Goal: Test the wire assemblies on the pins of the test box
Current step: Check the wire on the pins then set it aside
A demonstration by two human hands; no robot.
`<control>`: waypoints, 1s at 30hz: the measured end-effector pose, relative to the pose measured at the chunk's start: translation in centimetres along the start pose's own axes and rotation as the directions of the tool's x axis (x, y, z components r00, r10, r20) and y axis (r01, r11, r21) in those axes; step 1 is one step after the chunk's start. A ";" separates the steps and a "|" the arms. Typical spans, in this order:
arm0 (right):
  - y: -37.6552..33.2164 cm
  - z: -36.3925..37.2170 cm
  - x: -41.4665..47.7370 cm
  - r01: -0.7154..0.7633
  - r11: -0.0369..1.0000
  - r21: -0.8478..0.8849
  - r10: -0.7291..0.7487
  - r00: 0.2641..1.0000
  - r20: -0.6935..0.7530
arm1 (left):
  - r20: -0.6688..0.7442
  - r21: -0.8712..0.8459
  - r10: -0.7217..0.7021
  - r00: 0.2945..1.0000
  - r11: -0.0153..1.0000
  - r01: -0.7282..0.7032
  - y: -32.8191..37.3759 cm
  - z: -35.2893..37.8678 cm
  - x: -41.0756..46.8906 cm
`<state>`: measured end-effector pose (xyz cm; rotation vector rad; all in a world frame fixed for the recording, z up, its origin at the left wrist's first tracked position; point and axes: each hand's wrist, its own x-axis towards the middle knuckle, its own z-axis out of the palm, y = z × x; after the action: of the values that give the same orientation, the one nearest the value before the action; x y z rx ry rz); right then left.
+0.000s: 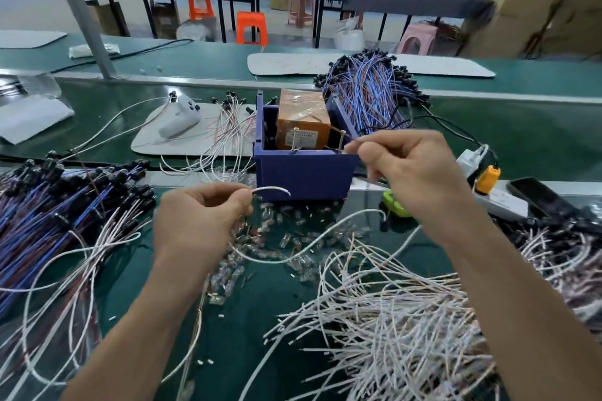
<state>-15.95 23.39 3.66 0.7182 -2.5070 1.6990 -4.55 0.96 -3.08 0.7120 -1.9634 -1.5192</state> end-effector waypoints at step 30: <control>1.6 -3.1 3.3 0.054 0.971 -0.234 -0.056 0.998 0.002 | -0.190 0.306 0.331 0.924 0.915 -0.265 1.4 4.1 5.1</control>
<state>-20.20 25.41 4.39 0.7521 -2.5972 1.3540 -11.11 0.53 -2.02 0.6338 -2.0079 -0.9435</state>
